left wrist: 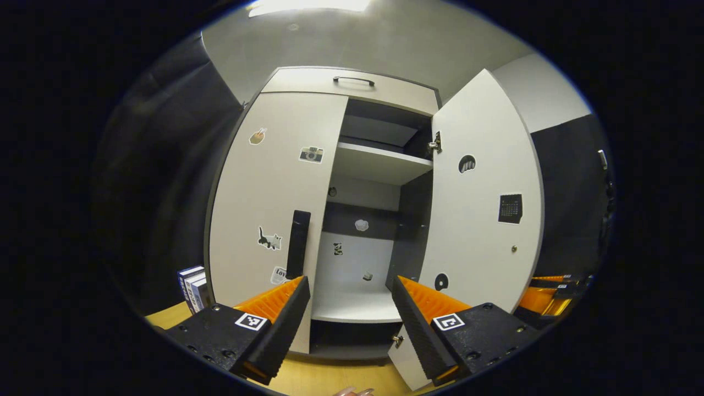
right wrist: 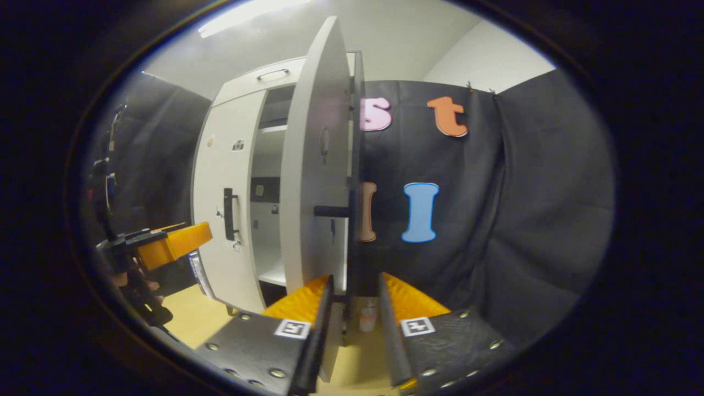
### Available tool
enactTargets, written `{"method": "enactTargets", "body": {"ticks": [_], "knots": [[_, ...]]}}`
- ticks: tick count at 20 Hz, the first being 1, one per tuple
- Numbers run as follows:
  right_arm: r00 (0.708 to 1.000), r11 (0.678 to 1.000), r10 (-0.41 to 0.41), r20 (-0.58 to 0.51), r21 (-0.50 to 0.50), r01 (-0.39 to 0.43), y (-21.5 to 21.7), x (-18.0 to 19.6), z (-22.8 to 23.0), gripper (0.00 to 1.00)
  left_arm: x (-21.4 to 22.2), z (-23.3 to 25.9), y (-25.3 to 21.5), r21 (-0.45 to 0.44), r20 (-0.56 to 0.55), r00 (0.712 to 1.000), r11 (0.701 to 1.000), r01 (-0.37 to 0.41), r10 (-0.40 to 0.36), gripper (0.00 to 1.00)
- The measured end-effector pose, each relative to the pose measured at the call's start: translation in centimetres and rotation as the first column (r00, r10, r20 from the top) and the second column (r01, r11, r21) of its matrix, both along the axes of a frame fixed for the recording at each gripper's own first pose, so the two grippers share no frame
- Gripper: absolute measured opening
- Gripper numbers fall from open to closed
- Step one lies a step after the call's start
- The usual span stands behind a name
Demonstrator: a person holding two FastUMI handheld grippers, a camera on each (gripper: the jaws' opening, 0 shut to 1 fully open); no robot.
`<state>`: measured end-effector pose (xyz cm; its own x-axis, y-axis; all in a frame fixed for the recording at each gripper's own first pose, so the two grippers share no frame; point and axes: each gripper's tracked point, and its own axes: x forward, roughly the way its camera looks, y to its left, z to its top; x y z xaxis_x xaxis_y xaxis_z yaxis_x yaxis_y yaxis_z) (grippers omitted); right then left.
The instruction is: Open the right door of the double-door shoe cabinet with the right hand, and open the left door with the left hand.
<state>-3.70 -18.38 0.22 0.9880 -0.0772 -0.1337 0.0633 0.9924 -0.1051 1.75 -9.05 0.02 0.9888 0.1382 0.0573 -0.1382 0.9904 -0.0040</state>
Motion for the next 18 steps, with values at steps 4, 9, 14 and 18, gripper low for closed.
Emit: {"method": "enactTargets", "body": {"ticks": [4, 9, 14, 18], "knots": [[0.997, 0.995, -0.004, 0.079, 0.103, -0.005, 1.5, -1.6, 3.2, 0.88, 3.4, 0.4, 3.4, 0.036, 0.004, 1.0, 0.999, 0.007, -0.008, 0.94], [0.988, 0.999, 0.01, 0.153, 0.029, -0.014, 5.9, -3.5, 5.7, 0.89, 7.5, 0.4, 7.6, 0.064, -0.003, 1.0, 0.998, 0.005, -0.005, 0.94], [0.988, 0.993, 0.011, 0.151, -0.114, 0.006, 9.9, -3.3, 4.9, 0.9, 10.6, -0.6, 9.8, 0.047, -0.023, 1.0, 0.999, 0.017, -0.016, 0.94], [0.986, 0.997, -0.024, 0.164, -0.071, 0.036, 10.4, -3.2, 4.7, 0.94, 12.1, -1.4, 10.9, 0.045, -0.037, 0.999, 0.999, 0.019, -0.018, 0.74]]}}
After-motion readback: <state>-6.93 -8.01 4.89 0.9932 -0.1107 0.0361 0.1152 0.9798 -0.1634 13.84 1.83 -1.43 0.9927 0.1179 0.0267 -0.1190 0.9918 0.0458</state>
